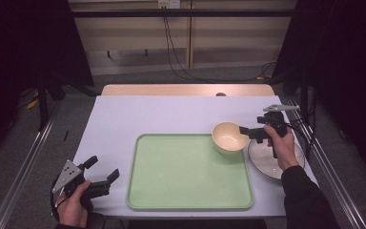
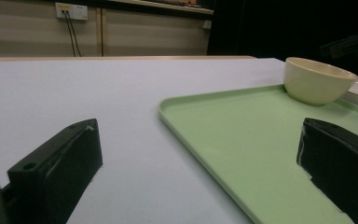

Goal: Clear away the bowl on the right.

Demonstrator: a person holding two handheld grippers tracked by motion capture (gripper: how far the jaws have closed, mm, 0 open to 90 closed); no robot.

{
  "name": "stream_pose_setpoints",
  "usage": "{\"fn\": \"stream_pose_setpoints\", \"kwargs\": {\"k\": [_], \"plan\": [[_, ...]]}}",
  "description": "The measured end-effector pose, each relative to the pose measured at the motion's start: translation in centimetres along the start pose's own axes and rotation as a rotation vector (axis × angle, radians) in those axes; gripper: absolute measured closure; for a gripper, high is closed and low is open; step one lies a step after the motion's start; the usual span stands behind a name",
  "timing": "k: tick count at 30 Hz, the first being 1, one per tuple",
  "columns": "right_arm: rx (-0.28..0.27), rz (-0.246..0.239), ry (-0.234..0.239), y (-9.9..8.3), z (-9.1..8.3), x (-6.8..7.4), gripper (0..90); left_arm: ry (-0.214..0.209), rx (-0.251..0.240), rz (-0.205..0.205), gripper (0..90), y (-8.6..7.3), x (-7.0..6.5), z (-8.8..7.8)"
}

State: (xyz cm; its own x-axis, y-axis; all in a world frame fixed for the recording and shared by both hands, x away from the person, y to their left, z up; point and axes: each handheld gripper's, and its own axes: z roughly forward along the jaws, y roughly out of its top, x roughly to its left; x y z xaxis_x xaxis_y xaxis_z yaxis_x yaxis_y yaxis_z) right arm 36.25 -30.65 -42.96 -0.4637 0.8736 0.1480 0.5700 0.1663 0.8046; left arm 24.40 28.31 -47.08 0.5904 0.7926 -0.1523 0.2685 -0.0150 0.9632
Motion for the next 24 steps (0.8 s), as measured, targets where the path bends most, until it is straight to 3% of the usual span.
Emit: {"fn": "stream_pose_setpoints", "kwargs": {"k": [8,12,24], "plan": [[-0.039,-0.011,-0.026,-0.5,-1.3,0.2,4.7,-0.004,0.004,0.005,0.1,0.0,0.0,0.0],[-0.065,-0.022,-0.062,-0.9,-2.4,0.3,4.8,-0.008,0.001,0.0,0.1,0.0,0.0,0.0],[-0.141,-0.019,-0.078,-1.8,-5.2,0.8,5.3,0.002,0.001,-0.001,0.1,0.0,0.0,0.0]]}}
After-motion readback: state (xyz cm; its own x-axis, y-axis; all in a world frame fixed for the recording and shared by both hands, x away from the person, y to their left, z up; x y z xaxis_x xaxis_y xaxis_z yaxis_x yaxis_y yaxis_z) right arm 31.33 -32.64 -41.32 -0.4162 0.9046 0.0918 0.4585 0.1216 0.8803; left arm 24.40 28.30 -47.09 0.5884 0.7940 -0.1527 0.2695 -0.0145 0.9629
